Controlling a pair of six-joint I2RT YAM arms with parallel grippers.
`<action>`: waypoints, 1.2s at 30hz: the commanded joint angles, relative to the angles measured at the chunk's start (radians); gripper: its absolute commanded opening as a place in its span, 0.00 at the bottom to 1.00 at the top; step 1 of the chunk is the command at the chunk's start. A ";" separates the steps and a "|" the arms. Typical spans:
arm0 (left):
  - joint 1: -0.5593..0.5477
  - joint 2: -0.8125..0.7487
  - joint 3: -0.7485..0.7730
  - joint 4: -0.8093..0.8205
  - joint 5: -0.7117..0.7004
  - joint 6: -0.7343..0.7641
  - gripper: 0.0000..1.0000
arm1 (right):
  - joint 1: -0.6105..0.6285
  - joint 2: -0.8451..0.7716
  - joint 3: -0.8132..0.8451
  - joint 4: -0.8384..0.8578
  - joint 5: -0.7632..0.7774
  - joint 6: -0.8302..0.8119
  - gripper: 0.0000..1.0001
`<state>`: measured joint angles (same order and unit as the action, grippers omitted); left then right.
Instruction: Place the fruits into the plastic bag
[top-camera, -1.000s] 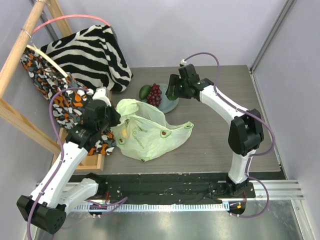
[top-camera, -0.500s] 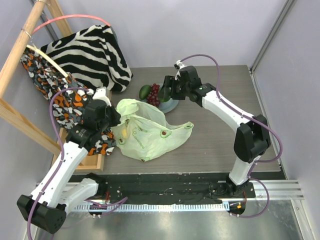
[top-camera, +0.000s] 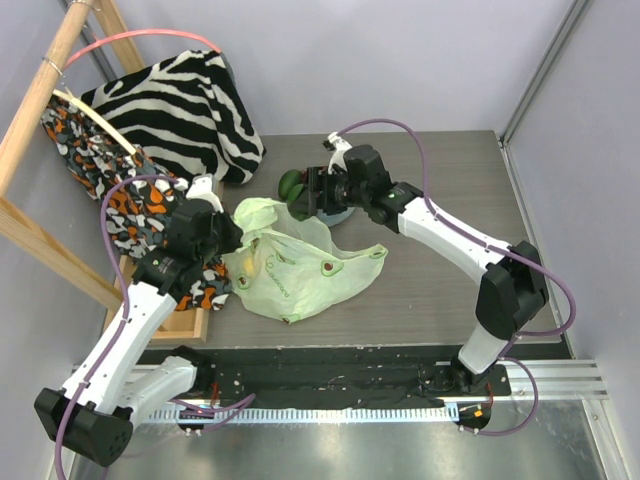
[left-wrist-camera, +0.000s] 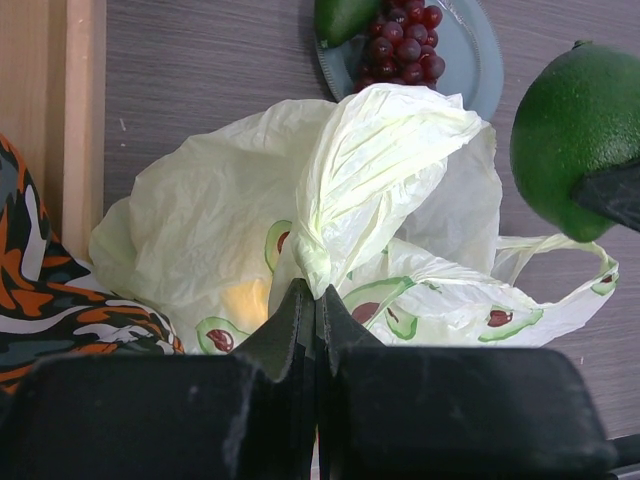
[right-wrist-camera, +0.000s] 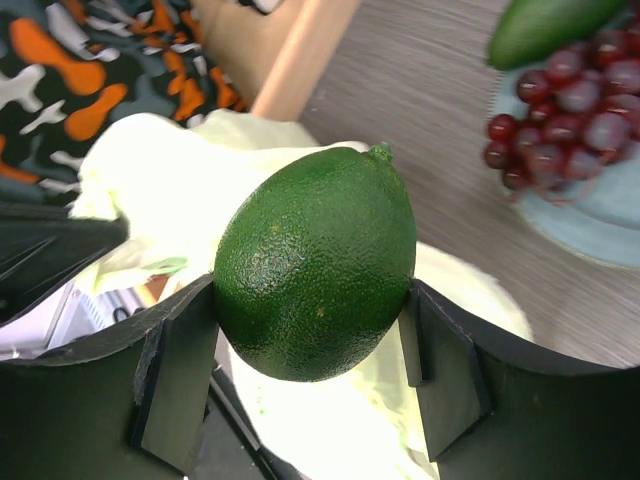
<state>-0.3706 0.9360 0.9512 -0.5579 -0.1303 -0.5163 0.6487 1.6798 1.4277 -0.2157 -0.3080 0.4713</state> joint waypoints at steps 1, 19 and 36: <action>0.006 0.000 0.003 -0.010 0.008 -0.034 0.00 | 0.019 -0.066 0.002 0.068 -0.039 -0.025 0.36; 0.006 -0.025 0.006 -0.020 -0.008 -0.027 0.00 | 0.069 -0.019 -0.033 -0.013 -0.095 -0.094 0.35; 0.007 -0.029 0.029 -0.030 -0.026 -0.005 0.00 | 0.043 0.107 -0.007 -0.066 -0.066 -0.108 0.34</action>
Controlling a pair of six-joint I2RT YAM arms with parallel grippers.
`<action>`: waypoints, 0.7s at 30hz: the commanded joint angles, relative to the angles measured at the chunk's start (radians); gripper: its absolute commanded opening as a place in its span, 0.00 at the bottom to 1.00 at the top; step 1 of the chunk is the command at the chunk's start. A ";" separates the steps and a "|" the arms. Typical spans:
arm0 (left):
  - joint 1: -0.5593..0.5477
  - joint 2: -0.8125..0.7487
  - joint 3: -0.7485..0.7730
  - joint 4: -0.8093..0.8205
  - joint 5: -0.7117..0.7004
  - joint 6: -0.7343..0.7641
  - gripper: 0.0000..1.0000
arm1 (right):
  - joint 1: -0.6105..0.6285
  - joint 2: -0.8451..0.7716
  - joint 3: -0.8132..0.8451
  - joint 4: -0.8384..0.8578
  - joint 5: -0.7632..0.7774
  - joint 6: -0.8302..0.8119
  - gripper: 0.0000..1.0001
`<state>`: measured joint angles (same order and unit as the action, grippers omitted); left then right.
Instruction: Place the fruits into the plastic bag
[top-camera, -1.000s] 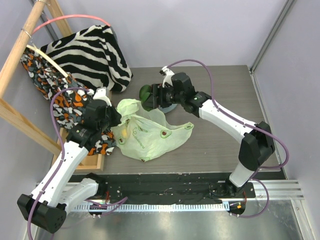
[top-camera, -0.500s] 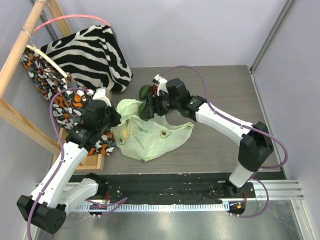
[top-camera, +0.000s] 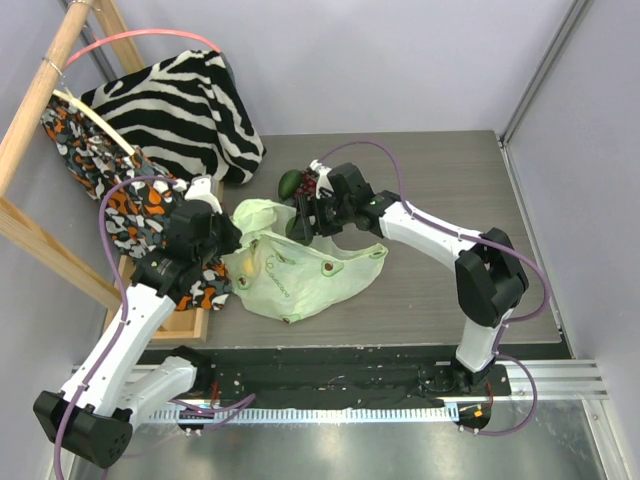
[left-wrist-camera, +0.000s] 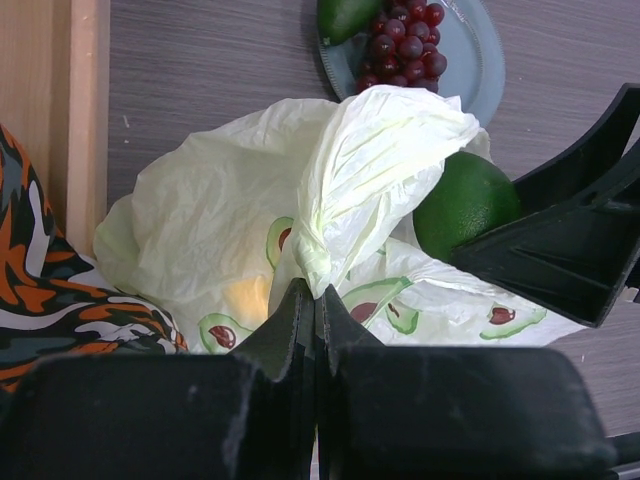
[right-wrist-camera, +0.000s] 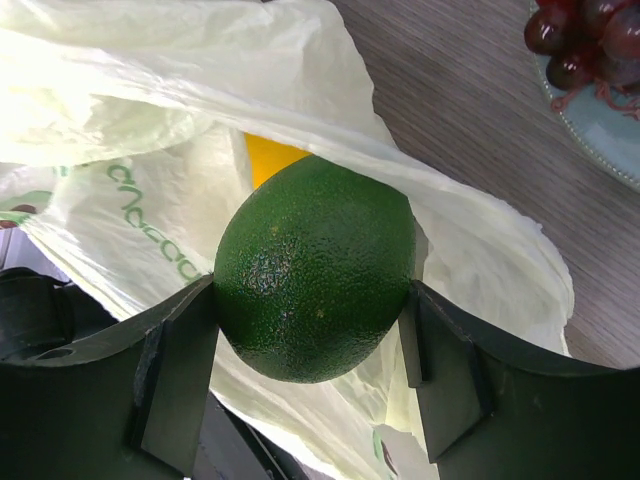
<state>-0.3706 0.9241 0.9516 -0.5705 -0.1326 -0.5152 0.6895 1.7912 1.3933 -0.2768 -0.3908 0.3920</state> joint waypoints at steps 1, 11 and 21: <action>0.007 -0.018 0.029 -0.017 -0.025 -0.005 0.00 | 0.001 -0.001 0.033 -0.007 0.017 -0.030 0.34; 0.006 -0.005 0.026 0.004 -0.032 -0.005 0.00 | 0.051 0.042 0.070 -0.070 0.021 -0.082 0.33; 0.006 -0.004 0.019 0.020 -0.016 0.000 0.00 | 0.137 0.103 0.134 -0.058 0.013 -0.074 0.33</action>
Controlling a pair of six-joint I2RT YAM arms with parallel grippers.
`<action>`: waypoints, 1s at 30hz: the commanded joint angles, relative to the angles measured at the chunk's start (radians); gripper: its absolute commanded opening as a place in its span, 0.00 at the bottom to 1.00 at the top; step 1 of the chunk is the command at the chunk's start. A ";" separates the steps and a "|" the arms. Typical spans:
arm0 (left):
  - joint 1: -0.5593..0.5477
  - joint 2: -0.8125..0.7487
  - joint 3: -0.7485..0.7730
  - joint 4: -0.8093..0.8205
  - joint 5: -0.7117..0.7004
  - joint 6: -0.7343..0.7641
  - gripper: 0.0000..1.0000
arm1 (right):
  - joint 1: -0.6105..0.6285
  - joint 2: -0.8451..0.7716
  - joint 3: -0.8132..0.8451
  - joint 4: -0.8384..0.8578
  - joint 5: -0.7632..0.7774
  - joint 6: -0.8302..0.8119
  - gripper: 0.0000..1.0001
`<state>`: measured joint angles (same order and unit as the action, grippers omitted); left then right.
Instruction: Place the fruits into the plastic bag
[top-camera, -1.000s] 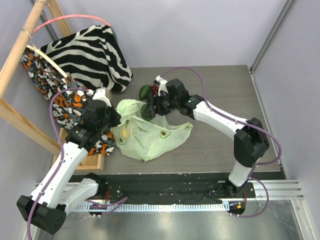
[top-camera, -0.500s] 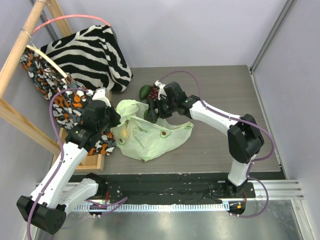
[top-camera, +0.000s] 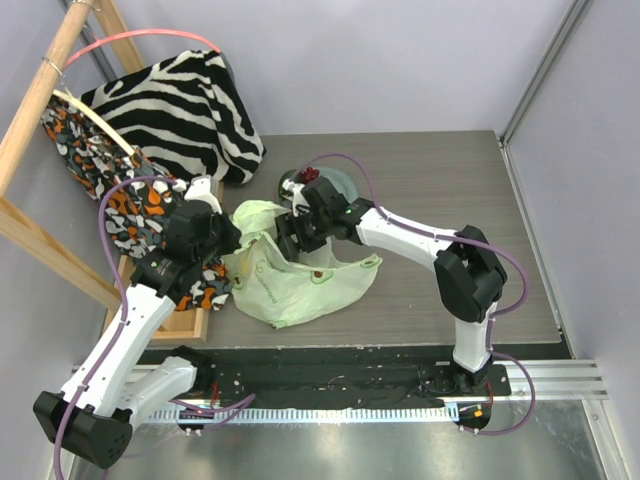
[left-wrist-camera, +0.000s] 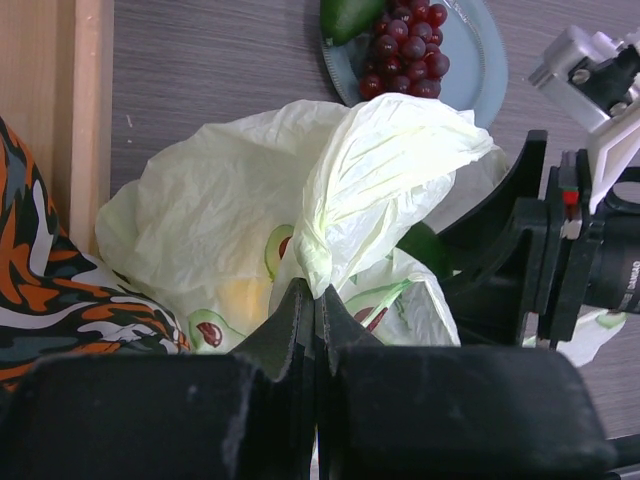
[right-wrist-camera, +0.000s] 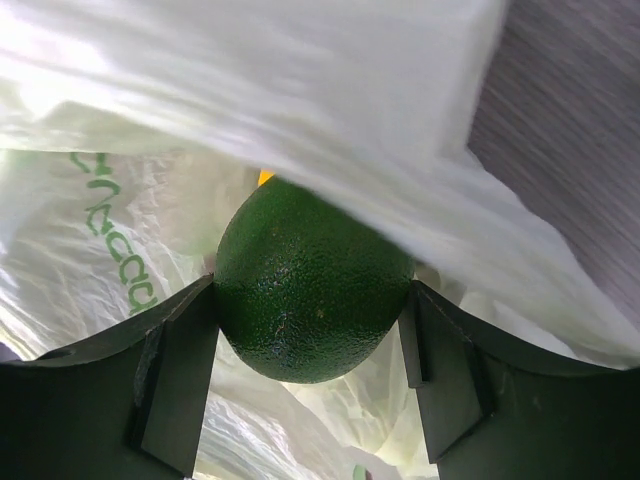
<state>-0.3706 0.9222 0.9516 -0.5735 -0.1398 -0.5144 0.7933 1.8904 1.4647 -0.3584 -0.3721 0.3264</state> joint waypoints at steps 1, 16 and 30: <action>0.006 0.000 0.019 0.027 -0.007 -0.003 0.00 | 0.041 0.015 0.068 0.026 -0.004 -0.007 0.33; 0.006 -0.022 0.004 0.032 -0.015 -0.016 0.00 | 0.072 0.075 0.100 0.039 0.053 0.003 0.54; 0.006 -0.010 0.003 0.040 -0.014 -0.018 0.00 | 0.070 0.088 0.111 0.035 0.048 -0.009 0.74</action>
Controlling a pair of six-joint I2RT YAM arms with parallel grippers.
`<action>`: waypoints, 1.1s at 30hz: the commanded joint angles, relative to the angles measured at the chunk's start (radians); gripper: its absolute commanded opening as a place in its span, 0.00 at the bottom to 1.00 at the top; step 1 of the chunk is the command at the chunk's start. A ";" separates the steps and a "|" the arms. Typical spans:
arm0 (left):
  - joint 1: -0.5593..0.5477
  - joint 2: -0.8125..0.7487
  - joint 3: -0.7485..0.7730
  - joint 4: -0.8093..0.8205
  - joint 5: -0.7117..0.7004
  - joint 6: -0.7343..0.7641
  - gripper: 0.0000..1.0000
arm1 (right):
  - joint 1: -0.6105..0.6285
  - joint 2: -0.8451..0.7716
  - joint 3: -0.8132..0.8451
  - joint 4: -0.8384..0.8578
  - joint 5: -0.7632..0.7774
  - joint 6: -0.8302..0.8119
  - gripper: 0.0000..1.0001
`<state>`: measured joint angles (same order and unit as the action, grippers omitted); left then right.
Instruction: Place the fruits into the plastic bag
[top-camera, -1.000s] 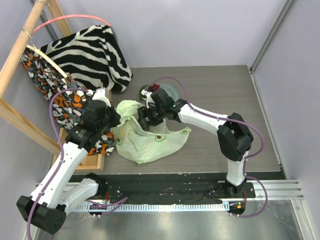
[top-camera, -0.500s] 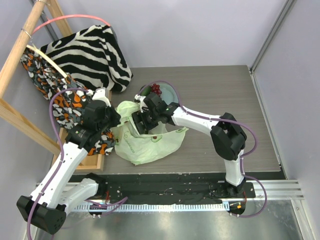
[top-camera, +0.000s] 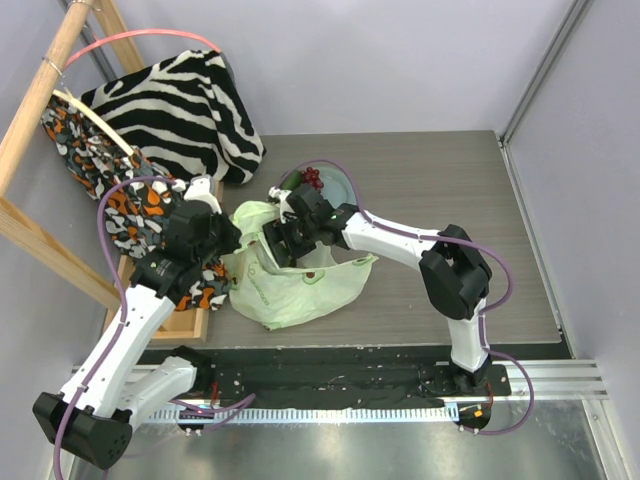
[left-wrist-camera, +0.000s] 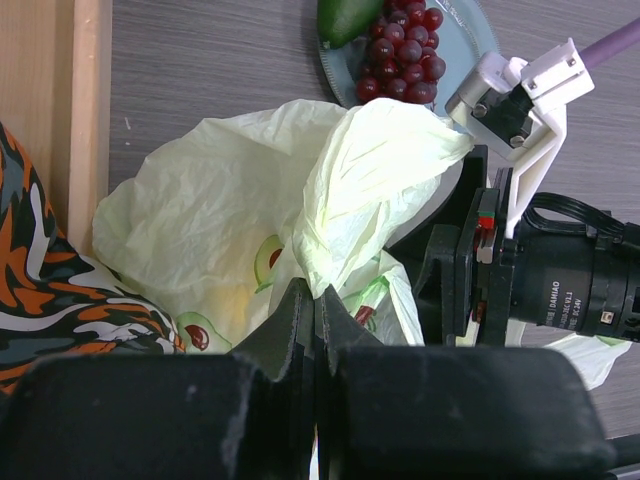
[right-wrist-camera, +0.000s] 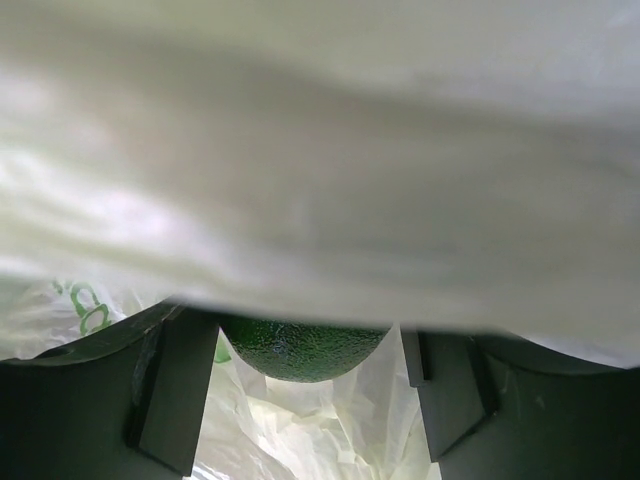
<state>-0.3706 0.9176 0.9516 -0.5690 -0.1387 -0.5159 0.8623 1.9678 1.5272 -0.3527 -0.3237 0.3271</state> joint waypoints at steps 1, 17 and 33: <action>0.006 -0.005 0.003 0.037 -0.016 -0.016 0.00 | 0.003 0.014 0.053 0.027 0.002 -0.010 0.75; 0.006 -0.006 -0.001 0.032 -0.021 -0.016 0.00 | 0.003 -0.020 0.021 0.034 0.038 -0.020 0.83; 0.007 -0.011 0.001 0.026 -0.015 -0.012 0.00 | 0.000 -0.106 -0.059 0.110 0.051 -0.014 0.89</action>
<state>-0.3706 0.9180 0.9516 -0.5686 -0.1390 -0.5159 0.8623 1.9556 1.4891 -0.3191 -0.2859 0.3187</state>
